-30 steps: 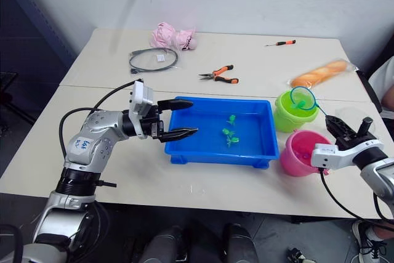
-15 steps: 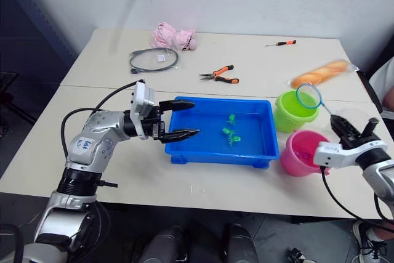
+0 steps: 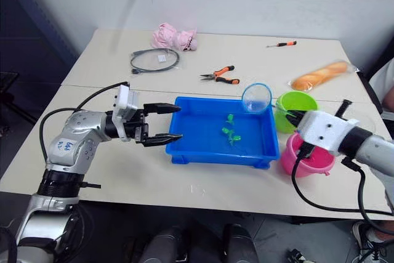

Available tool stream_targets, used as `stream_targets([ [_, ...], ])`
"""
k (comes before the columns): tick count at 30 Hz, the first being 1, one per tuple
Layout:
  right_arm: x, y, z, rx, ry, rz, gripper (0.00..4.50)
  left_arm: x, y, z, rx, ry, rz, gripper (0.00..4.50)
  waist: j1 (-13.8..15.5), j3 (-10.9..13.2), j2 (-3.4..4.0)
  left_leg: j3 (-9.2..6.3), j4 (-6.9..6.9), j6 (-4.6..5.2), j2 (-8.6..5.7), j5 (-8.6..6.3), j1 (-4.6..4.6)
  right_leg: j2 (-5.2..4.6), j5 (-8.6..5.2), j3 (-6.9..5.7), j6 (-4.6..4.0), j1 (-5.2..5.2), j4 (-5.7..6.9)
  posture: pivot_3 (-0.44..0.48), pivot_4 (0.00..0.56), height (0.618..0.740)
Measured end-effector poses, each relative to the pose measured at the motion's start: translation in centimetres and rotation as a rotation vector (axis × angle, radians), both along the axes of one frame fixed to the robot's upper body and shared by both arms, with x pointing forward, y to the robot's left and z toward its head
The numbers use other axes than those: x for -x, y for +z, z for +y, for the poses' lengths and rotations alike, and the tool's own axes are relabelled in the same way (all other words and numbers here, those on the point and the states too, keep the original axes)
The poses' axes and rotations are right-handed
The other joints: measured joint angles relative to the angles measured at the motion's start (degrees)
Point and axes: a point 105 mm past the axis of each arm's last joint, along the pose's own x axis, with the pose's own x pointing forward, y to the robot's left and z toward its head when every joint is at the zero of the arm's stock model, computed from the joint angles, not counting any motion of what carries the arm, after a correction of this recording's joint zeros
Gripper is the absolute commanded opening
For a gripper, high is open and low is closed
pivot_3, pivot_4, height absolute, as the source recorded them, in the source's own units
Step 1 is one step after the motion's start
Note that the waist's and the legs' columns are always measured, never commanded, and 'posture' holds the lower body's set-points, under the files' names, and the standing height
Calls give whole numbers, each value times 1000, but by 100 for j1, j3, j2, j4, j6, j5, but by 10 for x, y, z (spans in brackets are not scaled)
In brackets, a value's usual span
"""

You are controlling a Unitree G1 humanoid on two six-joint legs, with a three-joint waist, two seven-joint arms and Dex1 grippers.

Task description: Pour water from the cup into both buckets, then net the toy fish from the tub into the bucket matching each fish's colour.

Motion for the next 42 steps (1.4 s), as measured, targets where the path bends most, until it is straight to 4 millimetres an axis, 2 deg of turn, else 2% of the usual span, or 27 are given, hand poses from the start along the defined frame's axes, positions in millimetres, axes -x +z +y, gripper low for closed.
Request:
stream_targets([
  [4,-5,-22,0,130,11,87,0,2,-8,6,-13,18,20,4478,0,0,0,1,0,5,-2,-4,-8,-2,0,-3,0,-3,-4,0,150,740],
  [11,-13,-39,3,234,29,183,0,5,-11,10,-23,42,18,4478,-20,0,1,4,3,3,-1,-3,-8,-2,0,-3,1,-8,0,0,150,740],
  [17,-15,-52,7,216,17,275,0,8,-10,9,-24,50,6,4478,-18,0,1,4,3,3,-1,-3,-10,-2,0,-3,1,-9,1,0,150,740],
  [24,-16,-60,33,22,53,409,0,9,-13,11,-21,71,21,4478,-20,0,1,1,3,1,0,-4,-10,-2,1,-5,1,-10,2,0,150,740],
  [29,-12,-52,42,-110,68,503,0,11,-11,10,-21,70,11,4478,-9,0,1,-2,3,0,0,-4,-11,-3,1,-8,0,-10,1,0,150,740],
  [36,-4,-39,43,-224,89,564,0,10,-11,12,-15,83,11,4478,-9,0,1,-4,3,1,0,-6,-13,-5,1,-10,0,-10,0,0,150,740],
  [42,5,-19,23,-363,59,535,0,9,-11,11,-2,91,11,4478,4,0,1,-5,3,3,-1,-7,-18,-6,1,-13,1,-9,-4,0,150,740],
])
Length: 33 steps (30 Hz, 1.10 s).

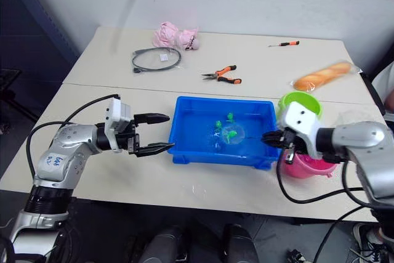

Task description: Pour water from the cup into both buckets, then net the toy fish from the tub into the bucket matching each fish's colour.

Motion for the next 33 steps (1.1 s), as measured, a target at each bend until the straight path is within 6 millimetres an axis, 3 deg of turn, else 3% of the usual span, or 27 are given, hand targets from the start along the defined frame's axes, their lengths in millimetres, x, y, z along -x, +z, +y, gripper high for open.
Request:
stream_targets([
  [6,13,8,-24,-101,-108,-70,0,-3,3,-9,49,-1,-8,4478,16,0,0,-4,-1,0,0,0,0,1,0,-3,0,2,0,0,150,740],
  [14,16,20,-77,-130,-406,-310,0,-9,20,-27,158,-9,-7,4478,-11,0,0,10,-2,-1,-2,1,7,7,3,7,5,2,6,0,150,740],
  [20,9,16,-118,39,-582,-479,0,-13,29,-36,197,-17,-14,4478,-11,0,0,19,-2,-1,-3,1,12,11,2,14,5,2,8,0,150,740],
  [24,0,8,-132,256,-599,-566,0,-17,32,-40,214,-20,-19,4478,-11,0,0,25,-2,-1,-3,2,15,11,2,19,5,2,9,0,150,740],
  [33,-19,1,-135,534,-554,-712,0,-18,40,-55,234,-47,-43,4478,-23,0,1,25,-2,-7,-2,6,17,12,2,20,5,2,9,0,150,740],
])
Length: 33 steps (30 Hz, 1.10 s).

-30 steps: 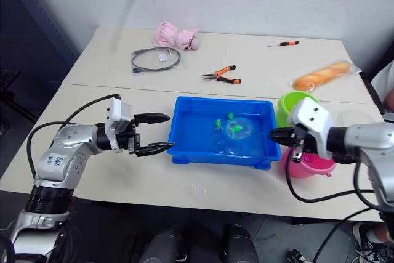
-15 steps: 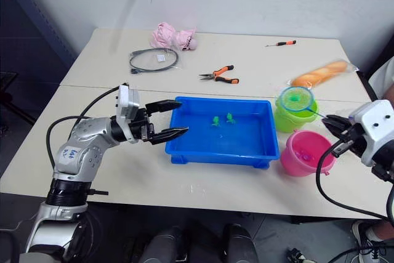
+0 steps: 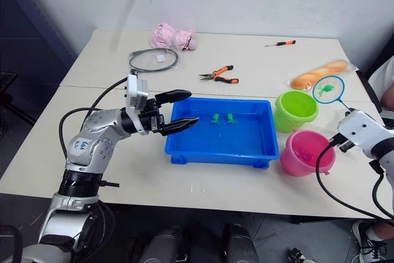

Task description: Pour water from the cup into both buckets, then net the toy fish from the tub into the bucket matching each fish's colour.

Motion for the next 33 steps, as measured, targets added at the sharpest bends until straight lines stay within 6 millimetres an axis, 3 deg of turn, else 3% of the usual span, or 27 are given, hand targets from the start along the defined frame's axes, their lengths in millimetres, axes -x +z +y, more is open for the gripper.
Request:
stream_targets([
  [10,-5,9,11,509,100,-52,0,-1,0,-3,5,4,-3,4478,5,0,1,0,0,-4,0,3,0,0,0,2,0,0,-3,0,150,740],
  [15,-4,-4,7,649,140,-26,0,0,0,-5,7,-1,-3,4478,7,0,0,-1,0,-5,0,4,0,1,0,1,0,2,-3,0,150,740],
  [20,-1,-20,6,681,182,5,0,0,0,-7,6,-9,-5,4478,5,0,0,-1,0,-8,0,5,0,2,-1,1,-1,2,-6,0,150,740],
  [33,-3,-9,11,715,202,-48,0,-2,-1,-6,10,-6,1,4478,-4,0,1,-1,0,-11,2,7,2,4,-1,3,-2,2,-18,0,150,740],
])
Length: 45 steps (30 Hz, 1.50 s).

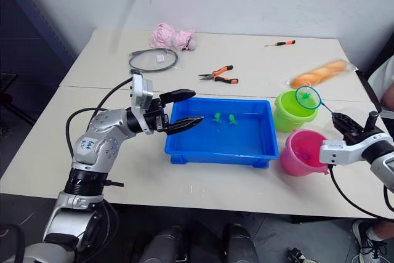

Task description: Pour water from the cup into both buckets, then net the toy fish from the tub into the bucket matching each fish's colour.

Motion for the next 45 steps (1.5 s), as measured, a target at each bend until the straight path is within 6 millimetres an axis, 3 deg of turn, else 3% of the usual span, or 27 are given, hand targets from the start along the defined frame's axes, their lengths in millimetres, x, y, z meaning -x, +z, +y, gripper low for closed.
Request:
stream_targets([
  [4,-1,3,0,-3,9,-14,0,0,0,0,0,0,-1,4478,1,0,0,0,0,0,0,0,0,0,0,-1,0,0,0,0,150,740],
  [9,0,-9,-2,-10,16,19,0,0,0,0,-2,1,-1,4478,6,0,0,0,0,1,-1,0,0,0,0,-1,0,0,-2,0,150,740],
  [12,1,-9,-15,-19,-38,2,0,0,0,1,-2,4,-2,4478,10,0,0,-1,0,1,-1,1,-1,-1,0,-1,0,1,-3,0,150,740],
  [16,5,-14,-9,-22,-11,14,0,0,0,1,-3,0,-2,4478,8,0,0,-1,-1,0,1,1,0,1,0,-1,0,1,-3,0,150,740],
  [23,9,9,-15,-139,-39,-80,0,0,-1,3,-12,6,-2,4478,3,0,0,-2,-2,-1,2,2,0,3,0,0,0,1,-3,0,150,740],
  [28,11,37,9,-487,24,-92,0,0,-8,27,-68,44,7,4478,-56,0,0,0,-5,-4,9,0,18,7,0,4,-1,12,-2,0,150,740],
  [33,16,50,71,-927,244,179,0,8,-21,58,-146,76,17,4478,-104,1,1,-4,-11,-1,12,-2,31,1,-1,5,-3,21,2,0,150,740],
  [38,30,20,122,-1125,209,662,0,12,-24,75,-184,101,1,4478,-27,1,1,-15,-8,19,11,-22,28,-19,-4,1,-9,20,-4,0,150,740],
  [45,38,-6,151,-1319,-21,972,0,14,-23,72,-177,104,-12,4478,19,1,2,-17,-8,23,10,-47,20,-29,-6,-5,-13,16,-21,0,150,740],
])
